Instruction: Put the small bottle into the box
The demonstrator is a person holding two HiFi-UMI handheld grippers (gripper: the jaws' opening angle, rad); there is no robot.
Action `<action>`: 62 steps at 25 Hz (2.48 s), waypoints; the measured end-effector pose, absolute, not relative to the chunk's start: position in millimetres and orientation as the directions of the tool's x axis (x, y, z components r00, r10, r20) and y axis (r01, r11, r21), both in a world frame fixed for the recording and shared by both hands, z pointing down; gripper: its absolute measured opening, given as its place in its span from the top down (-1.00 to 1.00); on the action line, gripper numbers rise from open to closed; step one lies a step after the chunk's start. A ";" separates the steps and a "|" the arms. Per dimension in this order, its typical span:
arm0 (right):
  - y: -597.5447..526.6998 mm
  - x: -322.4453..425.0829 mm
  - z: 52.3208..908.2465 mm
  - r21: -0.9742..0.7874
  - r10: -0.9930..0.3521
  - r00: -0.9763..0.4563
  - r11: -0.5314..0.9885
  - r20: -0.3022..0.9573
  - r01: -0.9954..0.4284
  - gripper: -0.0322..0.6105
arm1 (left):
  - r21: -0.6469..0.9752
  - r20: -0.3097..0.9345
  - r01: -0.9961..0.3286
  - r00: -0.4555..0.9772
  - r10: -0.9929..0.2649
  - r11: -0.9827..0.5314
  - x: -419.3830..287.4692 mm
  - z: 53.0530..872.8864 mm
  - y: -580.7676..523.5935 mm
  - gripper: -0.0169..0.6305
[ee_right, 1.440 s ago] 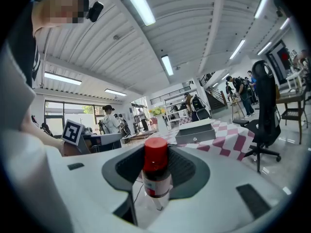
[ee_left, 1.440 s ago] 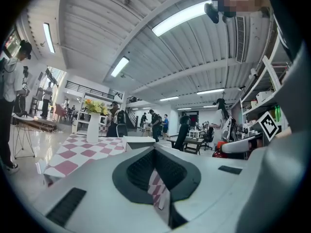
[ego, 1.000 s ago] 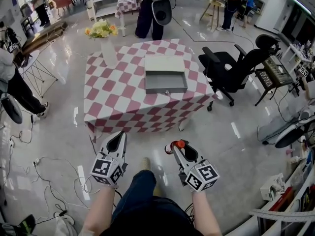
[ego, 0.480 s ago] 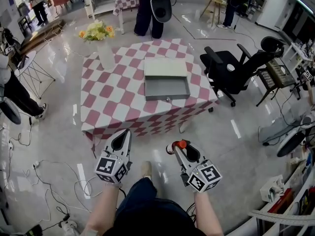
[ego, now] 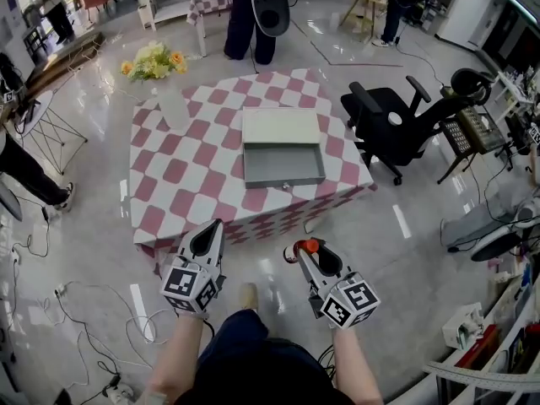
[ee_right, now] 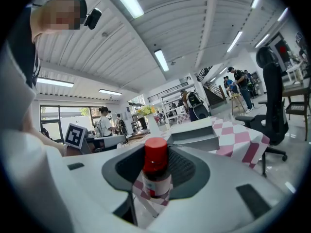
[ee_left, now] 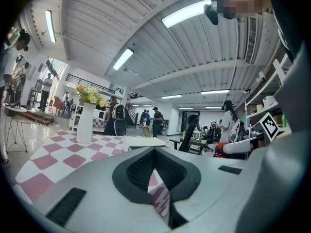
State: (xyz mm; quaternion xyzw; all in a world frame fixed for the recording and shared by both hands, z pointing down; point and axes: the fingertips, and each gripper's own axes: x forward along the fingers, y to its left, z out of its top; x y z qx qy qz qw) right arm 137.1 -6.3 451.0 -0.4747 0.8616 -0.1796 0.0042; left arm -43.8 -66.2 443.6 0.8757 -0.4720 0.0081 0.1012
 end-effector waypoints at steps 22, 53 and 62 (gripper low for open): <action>-126.1 108.5 449.4 -0.306 -0.827 -0.541 0.480 0.155 -0.822 0.44 | 0.179 0.100 -0.788 0.611 -0.786 -0.589 -48.7 449.1 -187.1 0.93; -222.9 83.3 452.7 -0.312 -0.774 -0.611 0.546 0.166 -0.777 0.44 | 0.200 0.129 -0.795 0.601 -0.789 -0.573 -41.4 471.9 -248.3 0.93; -251.3 74.5 461.7 -0.302 -0.752 -0.631 0.567 0.191 -0.767 0.44 | 0.224 0.150 -0.789 0.607 -0.780 -0.571 -34.2 489.1 -270.2 0.93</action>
